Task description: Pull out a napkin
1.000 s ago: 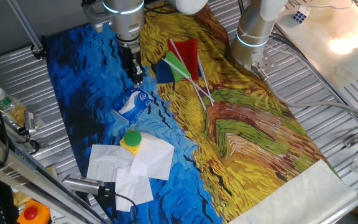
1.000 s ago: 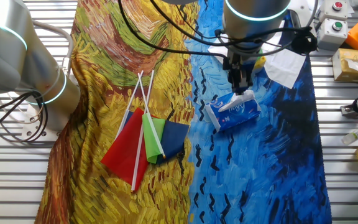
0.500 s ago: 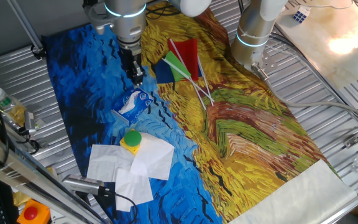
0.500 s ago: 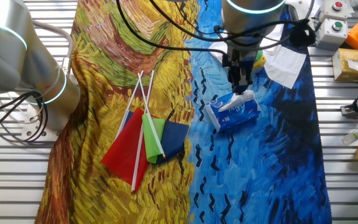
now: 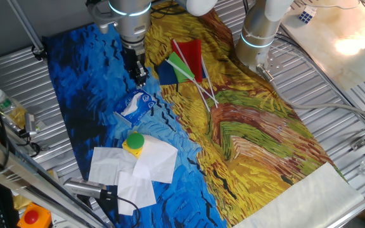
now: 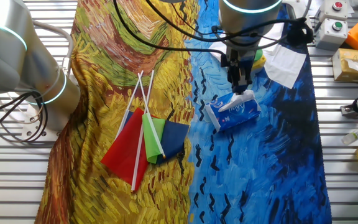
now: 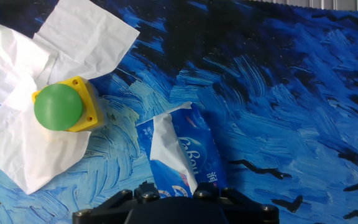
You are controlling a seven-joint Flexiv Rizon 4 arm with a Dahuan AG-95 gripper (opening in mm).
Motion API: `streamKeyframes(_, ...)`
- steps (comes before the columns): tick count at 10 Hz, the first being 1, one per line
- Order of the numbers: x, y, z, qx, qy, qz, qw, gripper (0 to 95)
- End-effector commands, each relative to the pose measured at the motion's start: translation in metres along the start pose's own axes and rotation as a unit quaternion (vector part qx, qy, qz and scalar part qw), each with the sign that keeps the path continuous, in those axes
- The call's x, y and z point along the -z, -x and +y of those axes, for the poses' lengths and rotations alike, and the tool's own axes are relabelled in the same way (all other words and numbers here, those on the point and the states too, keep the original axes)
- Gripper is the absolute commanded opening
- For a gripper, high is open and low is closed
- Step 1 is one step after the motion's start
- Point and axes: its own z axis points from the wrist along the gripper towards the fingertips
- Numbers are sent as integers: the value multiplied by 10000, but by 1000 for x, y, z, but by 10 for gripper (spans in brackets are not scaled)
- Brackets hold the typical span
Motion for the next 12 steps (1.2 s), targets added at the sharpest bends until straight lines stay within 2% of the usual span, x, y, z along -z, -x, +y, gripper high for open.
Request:
streamKeyframes(1, -1, -1, 0, 19, 14, -26, 10000, 380)
streamKeyframes(10, -3, -2, 1, -40, -33, -91, 9999, 380)
streamKeyframes(12, -3, -2, 1, -13, -35, -169, 9999, 380)
